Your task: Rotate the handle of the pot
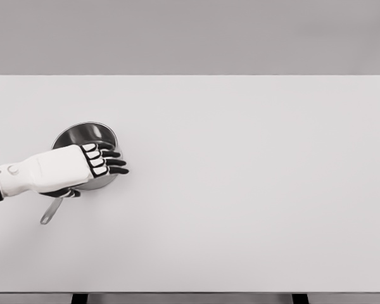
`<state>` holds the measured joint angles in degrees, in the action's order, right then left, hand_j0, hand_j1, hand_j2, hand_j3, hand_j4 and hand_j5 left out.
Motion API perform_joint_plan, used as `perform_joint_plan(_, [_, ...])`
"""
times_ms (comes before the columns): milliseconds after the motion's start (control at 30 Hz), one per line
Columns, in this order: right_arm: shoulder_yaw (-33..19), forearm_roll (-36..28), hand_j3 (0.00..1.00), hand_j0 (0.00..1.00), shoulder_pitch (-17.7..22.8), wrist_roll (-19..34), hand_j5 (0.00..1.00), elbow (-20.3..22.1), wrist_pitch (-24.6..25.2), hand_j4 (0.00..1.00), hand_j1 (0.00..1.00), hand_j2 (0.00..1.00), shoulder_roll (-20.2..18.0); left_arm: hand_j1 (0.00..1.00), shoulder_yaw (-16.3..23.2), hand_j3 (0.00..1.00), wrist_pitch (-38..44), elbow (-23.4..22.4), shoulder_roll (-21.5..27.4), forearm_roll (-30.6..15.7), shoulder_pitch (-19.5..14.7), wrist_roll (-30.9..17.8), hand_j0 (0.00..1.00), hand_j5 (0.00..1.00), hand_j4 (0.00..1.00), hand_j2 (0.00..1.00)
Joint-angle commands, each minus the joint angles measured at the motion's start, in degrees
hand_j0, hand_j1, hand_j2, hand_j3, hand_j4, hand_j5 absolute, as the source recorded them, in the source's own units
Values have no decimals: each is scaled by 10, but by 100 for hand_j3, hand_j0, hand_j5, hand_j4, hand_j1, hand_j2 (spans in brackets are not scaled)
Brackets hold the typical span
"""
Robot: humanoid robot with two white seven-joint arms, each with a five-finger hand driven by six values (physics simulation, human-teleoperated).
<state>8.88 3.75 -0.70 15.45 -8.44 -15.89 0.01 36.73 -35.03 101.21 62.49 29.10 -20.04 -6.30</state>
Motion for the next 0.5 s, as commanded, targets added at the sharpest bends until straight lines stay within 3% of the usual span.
perform_joint_plan(0, [0,0,100,100,0,0,100,0,0,100,100,100,0,100,-4,100,0,0,4,-4,0,1,100,100,100,100])
perform_joint_plan(467, [0,0,100,100,0,0,100,0,0,100,100,100,0,100,-23,100,0,0,19,10,4,1,100,100,100,100])
